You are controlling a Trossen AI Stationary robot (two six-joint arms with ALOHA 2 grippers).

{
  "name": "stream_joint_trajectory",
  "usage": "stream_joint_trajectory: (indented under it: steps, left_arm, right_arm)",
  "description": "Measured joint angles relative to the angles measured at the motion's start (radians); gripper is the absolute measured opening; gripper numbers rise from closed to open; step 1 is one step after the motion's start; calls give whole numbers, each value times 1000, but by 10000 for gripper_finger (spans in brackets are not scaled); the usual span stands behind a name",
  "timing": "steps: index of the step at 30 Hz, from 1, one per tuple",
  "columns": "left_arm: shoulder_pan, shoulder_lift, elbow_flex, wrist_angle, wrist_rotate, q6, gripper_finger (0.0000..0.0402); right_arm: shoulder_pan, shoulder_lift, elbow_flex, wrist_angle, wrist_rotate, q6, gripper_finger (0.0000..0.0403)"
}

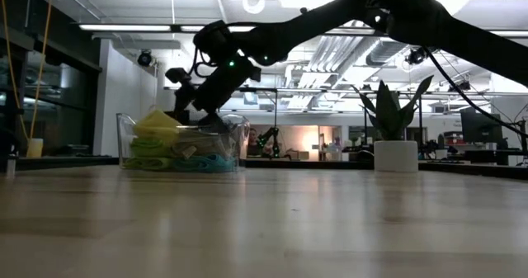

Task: Fold microfiber towels
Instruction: Put the top yellow towel into the transparent bin

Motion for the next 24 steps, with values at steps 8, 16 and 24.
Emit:
stream_joint_trajectory:
  steps: [8, 16, 24]
  left_arm:
    - [0, 0, 0, -2, -1, 0, 0]
    - [0, 0, 0, -2, -1, 0, 0]
    - [0, 1, 0, -7, -1, 0, 0]
  right_arm:
    - [-6, -51, 81, -179, 96, -171, 170]
    - [-9, -29, 89, -48, -104, -223, 129]
    - [8, 43, 89, -32, -105, -201, 20]
